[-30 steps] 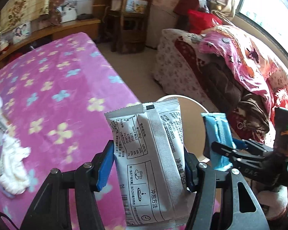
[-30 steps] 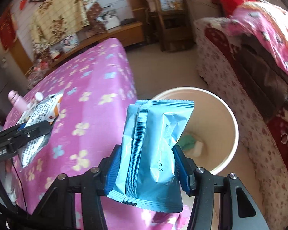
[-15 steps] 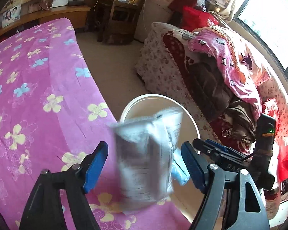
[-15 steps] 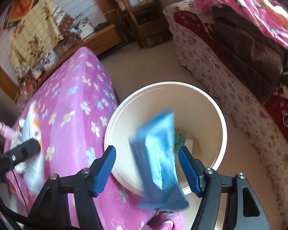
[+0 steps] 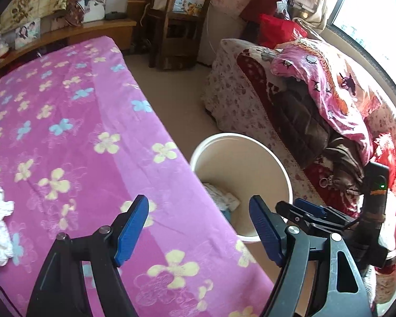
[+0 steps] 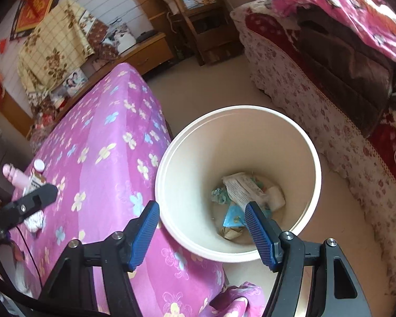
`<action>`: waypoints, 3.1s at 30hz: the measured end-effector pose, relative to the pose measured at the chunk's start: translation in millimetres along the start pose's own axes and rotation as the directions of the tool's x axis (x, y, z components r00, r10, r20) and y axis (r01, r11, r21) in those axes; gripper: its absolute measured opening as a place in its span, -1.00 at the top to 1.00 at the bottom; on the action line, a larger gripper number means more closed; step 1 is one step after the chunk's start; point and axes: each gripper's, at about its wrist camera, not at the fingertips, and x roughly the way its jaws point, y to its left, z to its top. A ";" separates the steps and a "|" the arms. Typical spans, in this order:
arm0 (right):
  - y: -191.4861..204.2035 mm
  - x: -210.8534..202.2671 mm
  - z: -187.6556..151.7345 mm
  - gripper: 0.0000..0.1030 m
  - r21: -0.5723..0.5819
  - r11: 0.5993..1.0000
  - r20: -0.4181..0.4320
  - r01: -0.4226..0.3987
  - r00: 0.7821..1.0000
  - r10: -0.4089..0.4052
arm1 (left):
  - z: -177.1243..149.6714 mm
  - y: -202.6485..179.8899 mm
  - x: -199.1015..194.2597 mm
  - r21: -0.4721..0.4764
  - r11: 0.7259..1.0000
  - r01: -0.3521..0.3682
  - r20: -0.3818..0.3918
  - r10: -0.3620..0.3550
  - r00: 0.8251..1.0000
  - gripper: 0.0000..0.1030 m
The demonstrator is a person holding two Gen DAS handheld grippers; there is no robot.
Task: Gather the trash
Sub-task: 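Move both open tools back to the trash on the table, then grasp the dark green packet with the left tool while the right tool grasps the white tissue, then carry the green packet and white tissue in both tools over the bucket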
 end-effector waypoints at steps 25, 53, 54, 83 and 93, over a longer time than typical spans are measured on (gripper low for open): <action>74.8 -43.0 -16.1 -0.38 -0.134 0.988 0.105 0.080 0.992 -0.066 | -26.5 44.0 -72.6 -0.041 0.991 -0.128 0.123 0.133 0.984 -0.53; 232.2 -29.2 -57.4 -0.38 -0.356 0.929 0.006 -0.105 0.993 0.114 | -134.8 217.9 -185.9 -0.249 0.925 -0.287 0.048 0.308 0.950 -0.53; 238.4 -26.6 -59.8 -0.38 -0.364 0.925 -0.003 -0.114 0.993 0.121 | -140.9 226.4 -189.3 -0.254 0.924 -0.287 0.037 0.306 0.951 -0.53; 386.3 101.8 -62.7 -0.38 -0.367 0.874 -0.253 -0.318 0.938 0.235 | -219.5 387.6 -216.1 -0.232 0.841 -0.488 -0.103 0.477 0.873 -0.52; 387.4 94.2 -73.3 0.58 -0.427 0.834 -0.231 -0.351 0.933 0.274 | -215.6 370.1 -223.3 -0.240 0.862 -0.446 -0.062 0.445 0.893 0.51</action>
